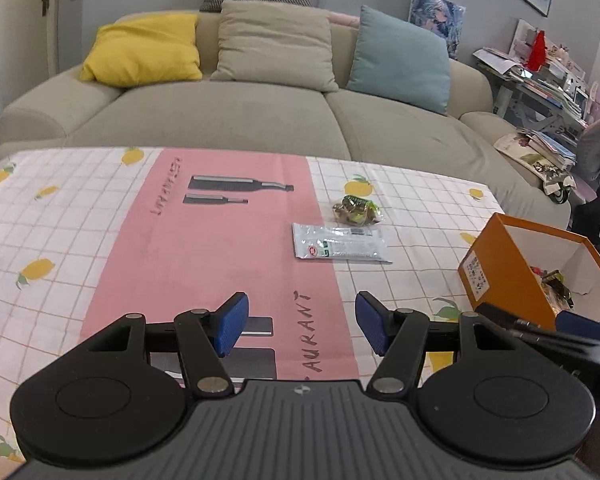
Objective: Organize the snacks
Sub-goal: 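Withdraw both open tools from the box back toward the table, then move the left tool to the white snack bar while the right approaches the green snack bag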
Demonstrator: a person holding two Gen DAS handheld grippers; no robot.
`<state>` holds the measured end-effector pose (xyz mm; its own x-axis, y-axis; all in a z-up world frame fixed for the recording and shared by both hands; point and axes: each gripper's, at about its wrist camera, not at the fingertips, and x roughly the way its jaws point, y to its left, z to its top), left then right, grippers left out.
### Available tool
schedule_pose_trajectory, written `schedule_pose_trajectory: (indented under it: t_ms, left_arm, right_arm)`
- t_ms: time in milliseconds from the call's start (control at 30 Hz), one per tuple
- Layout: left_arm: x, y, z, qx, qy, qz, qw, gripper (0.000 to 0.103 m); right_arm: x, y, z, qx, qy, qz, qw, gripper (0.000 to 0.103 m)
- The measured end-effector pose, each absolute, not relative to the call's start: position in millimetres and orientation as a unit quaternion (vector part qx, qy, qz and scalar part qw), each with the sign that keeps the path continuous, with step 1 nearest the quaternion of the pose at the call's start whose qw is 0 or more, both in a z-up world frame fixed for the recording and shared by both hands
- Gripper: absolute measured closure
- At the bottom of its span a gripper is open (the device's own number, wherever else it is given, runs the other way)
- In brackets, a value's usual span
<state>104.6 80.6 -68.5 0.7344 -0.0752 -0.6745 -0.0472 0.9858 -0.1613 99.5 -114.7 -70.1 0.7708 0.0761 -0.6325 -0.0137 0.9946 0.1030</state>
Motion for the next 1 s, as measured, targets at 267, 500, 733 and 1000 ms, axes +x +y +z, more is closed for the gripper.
schedule_pose_trajectory:
  t_ms: [267, 500, 733, 1000]
  left_arm:
    - [137.5, 81.9, -81.9, -0.051, 0.368, 0.003, 0.928, 0.031]
    - [172.7, 87.4, -89.3, -0.039, 0.368, -0.003, 0.929, 0.031]
    - [203.6, 91.3, -103.0, -0.019, 0.379, -0.034, 0.925, 0.031]
    - [235.9, 91.4, -125.2, 0.009, 0.393, -0.087, 0.915, 0.026]
  right_arm:
    - [131.3, -100.9, -92.5, 0.016, 0.352, 0.054, 0.934, 0.004]
    - [173.9, -91.0, -106.6, 0.003, 0.364, 0.075, 0.928, 0.014]
    - [210.5, -88.7, -124.2, -0.004, 0.392, 0.086, 0.916, 0.035]
    - [246.2, -88.8, -145.2, 0.010, 0.412, 0.095, 0.906, 0.049]
